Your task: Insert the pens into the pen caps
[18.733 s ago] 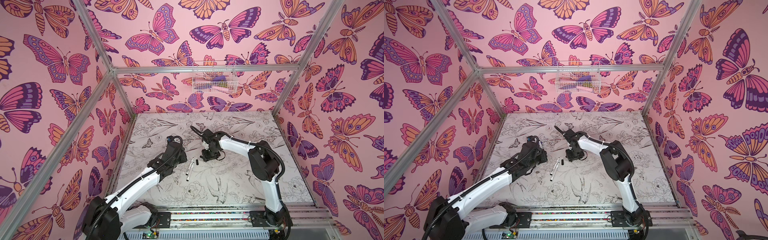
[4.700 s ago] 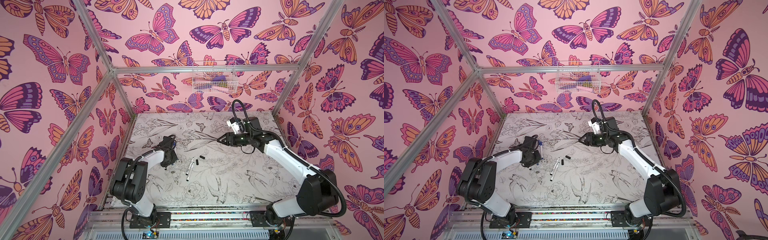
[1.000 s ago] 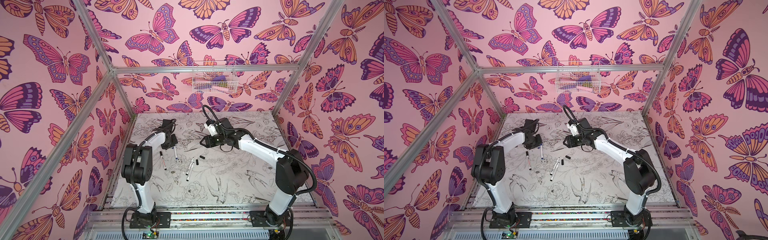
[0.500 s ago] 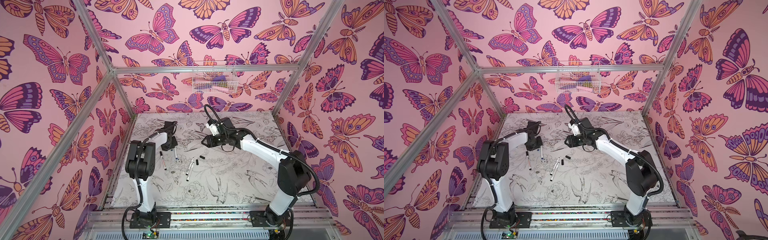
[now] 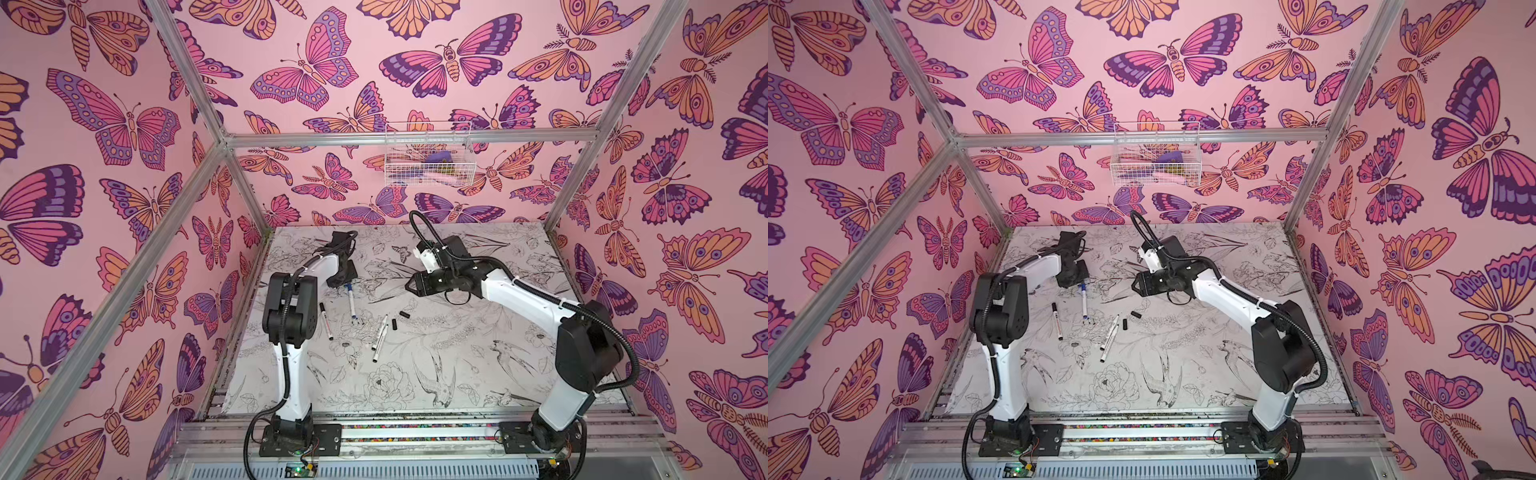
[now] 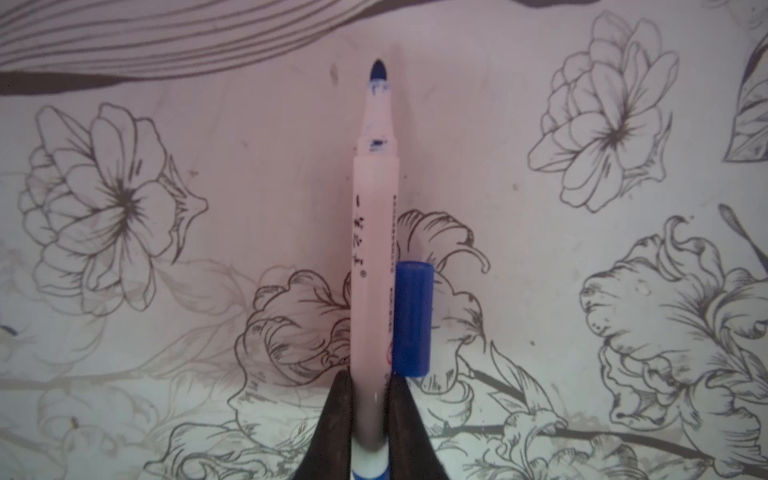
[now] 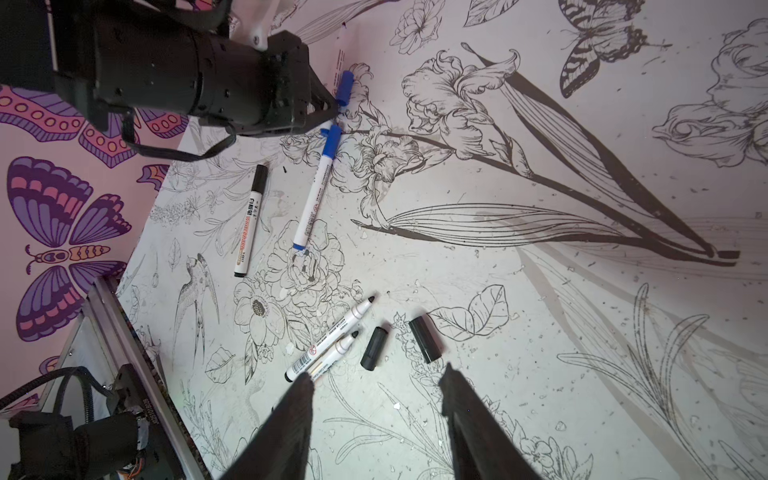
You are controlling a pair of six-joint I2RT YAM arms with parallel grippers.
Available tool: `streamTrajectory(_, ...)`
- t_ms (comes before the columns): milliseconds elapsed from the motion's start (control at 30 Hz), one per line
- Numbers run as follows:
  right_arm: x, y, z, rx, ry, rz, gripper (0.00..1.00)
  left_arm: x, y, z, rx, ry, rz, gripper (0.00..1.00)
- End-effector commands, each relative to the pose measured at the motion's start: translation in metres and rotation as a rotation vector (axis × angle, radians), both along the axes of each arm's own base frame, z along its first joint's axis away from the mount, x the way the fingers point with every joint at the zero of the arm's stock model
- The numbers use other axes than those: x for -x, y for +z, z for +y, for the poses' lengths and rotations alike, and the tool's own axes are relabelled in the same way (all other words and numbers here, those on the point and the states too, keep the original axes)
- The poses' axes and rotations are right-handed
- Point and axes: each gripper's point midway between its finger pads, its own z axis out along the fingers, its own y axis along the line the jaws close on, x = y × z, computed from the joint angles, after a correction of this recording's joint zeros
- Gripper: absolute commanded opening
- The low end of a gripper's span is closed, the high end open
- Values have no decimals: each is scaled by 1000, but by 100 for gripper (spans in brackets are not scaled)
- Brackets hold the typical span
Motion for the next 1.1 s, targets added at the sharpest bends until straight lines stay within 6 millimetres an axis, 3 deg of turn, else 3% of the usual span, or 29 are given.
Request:
streamTrajectory(0,-2,10,-5,17,10,-34,53,-3,15,9,-8,2,-8,0)
streamTrajectory(167,-11,13,7,-6,20,-22,53,-3,56,13,48,15,-88,0)
streamTrajectory(267,-16,14,12,-19,21,-17,53,-8,66,16,80,20,-111,0)
streamTrajectory(533,-14,14,10,-22,9,-7,53,-29,34,34,19,48,-71,0)
streamTrajectory(767,-5,12,2,-3,12,-3,53,-48,6,27,-3,64,-51,0)
streamTrajectory(1067,-2,12,0,0,8,4,53,-63,-8,12,-59,14,-55,0)
